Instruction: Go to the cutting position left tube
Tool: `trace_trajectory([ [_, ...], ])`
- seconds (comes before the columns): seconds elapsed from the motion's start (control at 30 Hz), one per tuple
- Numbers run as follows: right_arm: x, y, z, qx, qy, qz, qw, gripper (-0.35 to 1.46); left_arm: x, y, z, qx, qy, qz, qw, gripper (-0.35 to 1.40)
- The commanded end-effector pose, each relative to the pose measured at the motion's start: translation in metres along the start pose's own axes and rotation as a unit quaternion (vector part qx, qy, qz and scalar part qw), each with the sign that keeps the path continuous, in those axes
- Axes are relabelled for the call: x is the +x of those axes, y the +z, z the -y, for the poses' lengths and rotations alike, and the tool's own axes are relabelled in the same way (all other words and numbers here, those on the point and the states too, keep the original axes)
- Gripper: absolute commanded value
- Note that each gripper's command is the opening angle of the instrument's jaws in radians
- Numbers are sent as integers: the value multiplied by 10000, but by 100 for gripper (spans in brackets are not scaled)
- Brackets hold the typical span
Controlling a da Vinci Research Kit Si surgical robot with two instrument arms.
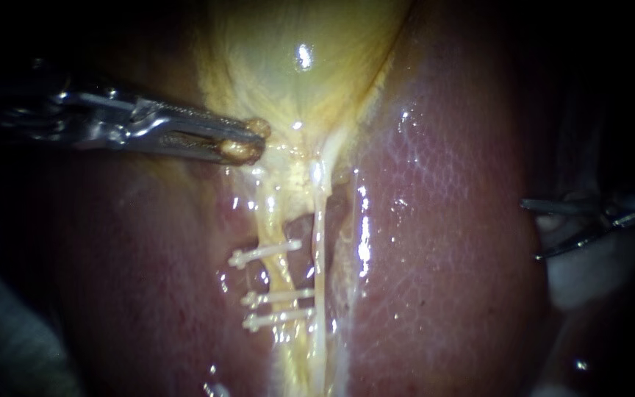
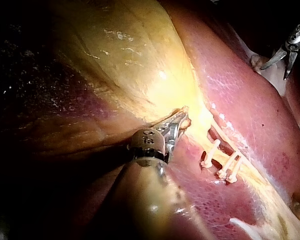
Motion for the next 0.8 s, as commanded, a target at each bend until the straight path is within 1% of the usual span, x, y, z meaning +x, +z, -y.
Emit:
trace_trajectory([
  [0.03, 1, 0, 0, 0, -2, 0, 10000, 122, 1, -3, 0, -5, -2, 3, 10000, -35],
  [0.1, 1, 0, 0, 0, -2, 0, 10000, 122, 4, -9, -1, -27, -35, 17, 10000, -35],
  [0.17, 1, 0, 0, 0, -2, 0, 10000, 122, 10, -22, -2, -73, -76, 45, 9999, -35],
  [0.2, 1, 0, 0, 1, -3, 0, 10000, 122, 14, -31, -3, -52, -83, 31, 9999, -35],
  [0.3, 1, 0, 1, -13, -4, 0, 10000, 122, 29, -63, -10, 18, -136, -95, 9999, -35],
  [0.37, 1, 0, 1, -13, -4, 0, 10000, 122, 36, -78, -14, 12, -172, -209, 9996, -35],
  [0.43, 1, 0, 2, -13, -4, 0, 10000, 122, 41, -88, -19, -11, -204, -297, 9994, -35],
  [0.5, 1, 0, 2, -12, -4, 0, 10000, 122, 43, -91, -22, -26, -218, -322, 9992, -35],
  [0.6, 1, 0, 3, -58, 26, -1, 10000, 121, 42, -89, -25, -14, -223, -328, 9992, -35],
  [0.63, 3, 1, 3, -88, -31, 2, 10000, 121, 42, -89, -25, -11, -222, -330, 9992, -35],
  [0.73, 11, 8, 6, -120, -39, 15, 9999, 121, 41, -88, -25, -9, -220, -331, 9992, -35],
  [0.8, 21, 18, 11, -140, -24, -34, 9999, 121, 41, -87, -24, -10, -219, -331, 9992, -35],
])
